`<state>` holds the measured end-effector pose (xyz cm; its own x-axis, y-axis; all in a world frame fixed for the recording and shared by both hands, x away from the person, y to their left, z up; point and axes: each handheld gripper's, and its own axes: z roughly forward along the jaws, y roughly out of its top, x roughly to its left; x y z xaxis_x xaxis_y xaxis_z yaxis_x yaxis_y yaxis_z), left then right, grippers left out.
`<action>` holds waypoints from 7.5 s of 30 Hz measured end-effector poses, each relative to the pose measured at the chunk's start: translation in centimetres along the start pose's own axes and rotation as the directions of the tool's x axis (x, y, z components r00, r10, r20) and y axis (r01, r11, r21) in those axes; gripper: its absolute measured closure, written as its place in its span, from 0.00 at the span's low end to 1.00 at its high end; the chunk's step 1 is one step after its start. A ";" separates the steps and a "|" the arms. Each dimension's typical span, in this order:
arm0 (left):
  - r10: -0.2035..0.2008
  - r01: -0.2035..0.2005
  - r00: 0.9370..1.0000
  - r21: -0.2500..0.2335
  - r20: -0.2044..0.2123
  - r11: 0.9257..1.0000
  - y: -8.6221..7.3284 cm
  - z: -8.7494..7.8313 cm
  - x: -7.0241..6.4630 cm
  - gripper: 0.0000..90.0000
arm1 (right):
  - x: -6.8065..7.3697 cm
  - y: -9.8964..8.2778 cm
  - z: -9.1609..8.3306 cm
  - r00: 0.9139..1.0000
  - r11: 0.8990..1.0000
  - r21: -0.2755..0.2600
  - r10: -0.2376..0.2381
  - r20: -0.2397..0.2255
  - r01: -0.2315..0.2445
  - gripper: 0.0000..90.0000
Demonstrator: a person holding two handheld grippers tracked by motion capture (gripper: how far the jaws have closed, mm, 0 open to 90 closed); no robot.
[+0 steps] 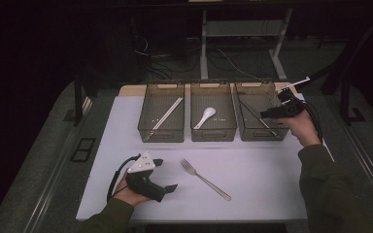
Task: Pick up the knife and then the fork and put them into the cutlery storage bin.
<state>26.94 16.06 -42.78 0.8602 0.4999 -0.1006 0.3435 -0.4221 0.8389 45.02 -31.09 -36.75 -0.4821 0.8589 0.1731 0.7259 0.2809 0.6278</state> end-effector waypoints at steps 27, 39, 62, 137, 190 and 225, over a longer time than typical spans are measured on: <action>0.014 -0.015 1.000 0.012 0.024 1.000 -0.5 0.3 0.2 0.00 | 9.3 -5.7 -3.2 0.970 0.978 -0.112 -0.192 -0.149 0.176 0.45; 0.023 -0.023 0.999 0.013 0.024 1.000 -0.5 0.5 0.2 0.00 | 13.2 -6.9 -1.3 0.944 0.958 -0.033 -0.287 -0.164 0.285 0.45; 0.022 -0.023 0.999 0.014 0.024 1.000 -0.5 0.6 0.2 0.00 | 19.4 -6.7 2.4 0.908 0.915 0.121 -0.350 -0.232 0.384 0.55; 0.028 -0.029 0.999 0.018 0.024 0.999 -0.5 0.6 0.1 0.00 | 18.5 -5.4 2.4 0.890 0.913 0.116 -0.342 -0.301 0.390 0.94; 0.010 -0.010 0.999 0.016 0.037 1.000 -0.5 0.8 0.1 0.00 | -0.7 0.3 0.4 0.989 0.994 -0.056 -0.086 0.121 0.093 0.94; 0.012 -0.013 0.999 0.014 0.035 1.000 -0.5 0.6 0.1 0.00 | 1.9 -2.6 -2.4 0.997 0.972 -0.232 -0.047 -0.062 0.031 0.45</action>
<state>27.09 15.86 -43.58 0.8772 0.4676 -0.1093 0.3378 -0.4392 0.8324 41.05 -31.16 -36.23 -0.5451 0.8164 0.1905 0.5771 0.2006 0.7917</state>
